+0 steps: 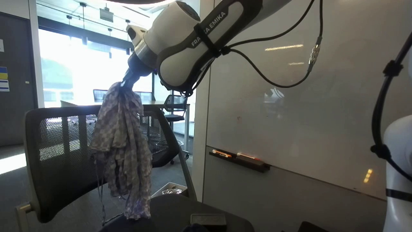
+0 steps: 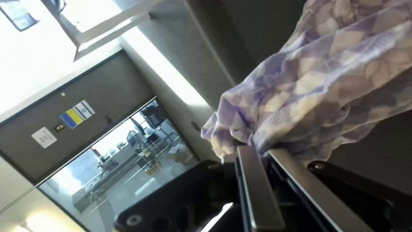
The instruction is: Move the chair slightly to the left and move the clothing from the seat pad onto the lumbar support pad
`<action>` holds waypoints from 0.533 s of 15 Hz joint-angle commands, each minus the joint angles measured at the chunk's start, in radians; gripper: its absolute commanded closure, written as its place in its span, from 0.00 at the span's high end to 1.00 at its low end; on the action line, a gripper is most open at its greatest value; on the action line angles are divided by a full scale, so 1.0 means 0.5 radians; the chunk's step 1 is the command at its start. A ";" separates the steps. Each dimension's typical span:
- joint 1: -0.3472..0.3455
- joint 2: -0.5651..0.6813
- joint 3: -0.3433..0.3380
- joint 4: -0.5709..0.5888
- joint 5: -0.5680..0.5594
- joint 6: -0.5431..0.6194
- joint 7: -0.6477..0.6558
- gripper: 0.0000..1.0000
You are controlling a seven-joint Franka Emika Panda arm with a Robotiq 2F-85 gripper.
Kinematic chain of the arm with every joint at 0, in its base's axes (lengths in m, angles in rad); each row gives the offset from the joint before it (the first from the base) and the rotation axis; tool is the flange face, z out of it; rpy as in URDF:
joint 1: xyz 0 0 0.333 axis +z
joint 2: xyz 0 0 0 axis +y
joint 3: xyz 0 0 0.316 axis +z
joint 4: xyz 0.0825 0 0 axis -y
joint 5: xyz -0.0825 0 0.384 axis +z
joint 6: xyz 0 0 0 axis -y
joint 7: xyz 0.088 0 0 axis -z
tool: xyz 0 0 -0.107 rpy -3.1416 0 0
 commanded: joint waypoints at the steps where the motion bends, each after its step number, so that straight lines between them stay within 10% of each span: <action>1: 0.263 0.113 -0.226 0.418 -0.455 -0.074 0.435 0.02; 8: 0.482 0.657 -0.381 1.119 -0.971 -0.246 0.924 0.02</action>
